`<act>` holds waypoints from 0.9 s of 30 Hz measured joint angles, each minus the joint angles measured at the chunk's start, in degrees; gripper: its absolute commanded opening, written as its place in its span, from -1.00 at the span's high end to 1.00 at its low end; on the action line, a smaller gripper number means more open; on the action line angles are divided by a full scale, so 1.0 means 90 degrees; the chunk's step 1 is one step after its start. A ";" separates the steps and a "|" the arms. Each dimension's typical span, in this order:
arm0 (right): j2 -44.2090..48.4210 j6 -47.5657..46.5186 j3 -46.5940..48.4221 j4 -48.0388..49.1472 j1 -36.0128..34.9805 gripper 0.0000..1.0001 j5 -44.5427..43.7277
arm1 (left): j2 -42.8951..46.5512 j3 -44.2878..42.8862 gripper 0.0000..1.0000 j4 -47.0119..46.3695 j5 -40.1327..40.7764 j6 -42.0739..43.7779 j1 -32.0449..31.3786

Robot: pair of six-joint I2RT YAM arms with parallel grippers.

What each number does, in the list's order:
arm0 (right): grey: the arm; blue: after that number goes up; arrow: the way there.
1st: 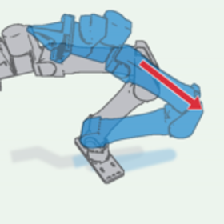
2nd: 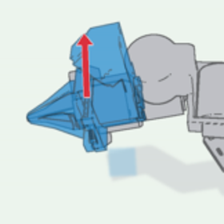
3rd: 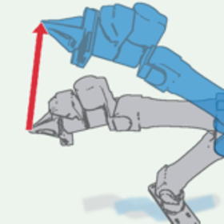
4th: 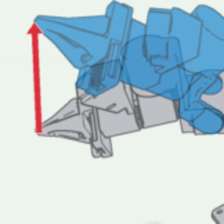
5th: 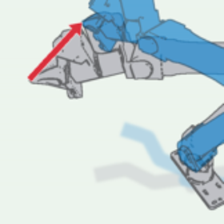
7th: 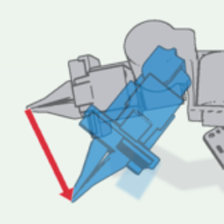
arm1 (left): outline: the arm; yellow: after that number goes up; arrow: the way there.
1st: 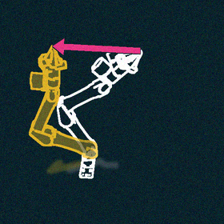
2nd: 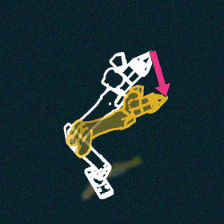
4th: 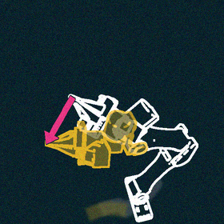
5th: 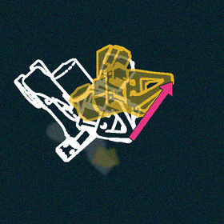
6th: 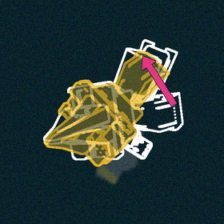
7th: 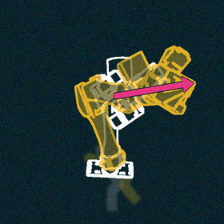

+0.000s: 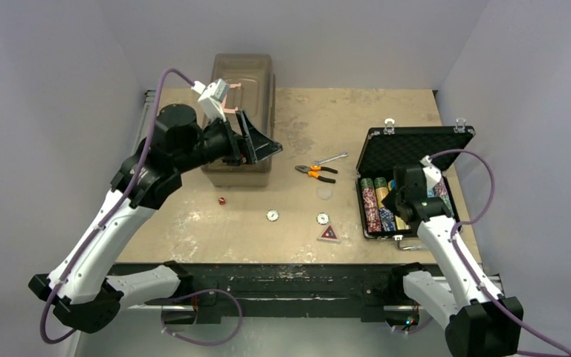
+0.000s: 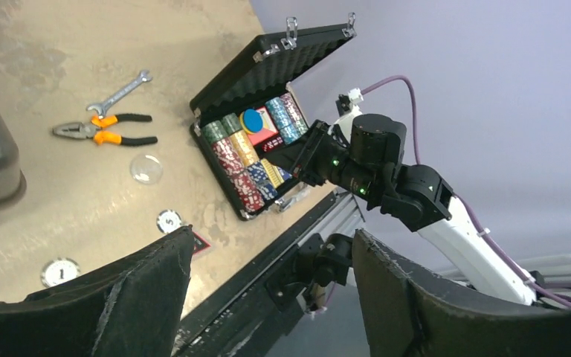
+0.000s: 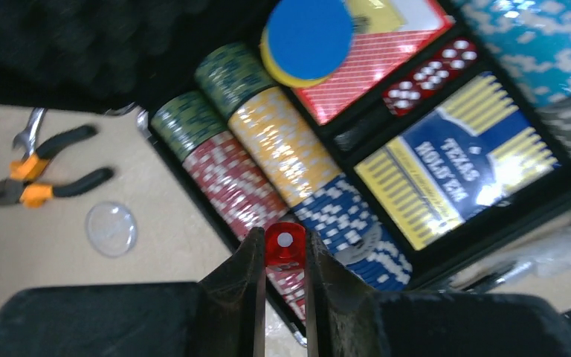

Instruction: Pack up texas hold em set

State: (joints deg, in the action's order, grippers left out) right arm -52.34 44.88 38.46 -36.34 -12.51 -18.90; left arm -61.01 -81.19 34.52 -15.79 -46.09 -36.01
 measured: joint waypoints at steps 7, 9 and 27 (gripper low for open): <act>-0.0027 0.0306 0.0012 -0.0352 0.1059 1.00 -0.0080 | -0.0952 -0.0758 -0.47 0.0580 -0.0012 0.1151 0.0007; -0.0160 0.0328 0.0024 -0.0347 0.1285 1.00 -0.0100 | -0.1141 -0.0695 -0.46 0.0656 -0.0092 0.1409 0.0073; -0.2030 0.0612 0.0498 0.0197 0.2339 0.97 0.0770 | -0.1141 -0.0226 -0.45 0.0826 -0.0226 0.2863 0.0194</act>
State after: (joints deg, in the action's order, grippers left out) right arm -70.61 50.39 42.94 -34.57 8.54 -11.97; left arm -71.29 -83.22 41.95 -17.82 -20.32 -34.26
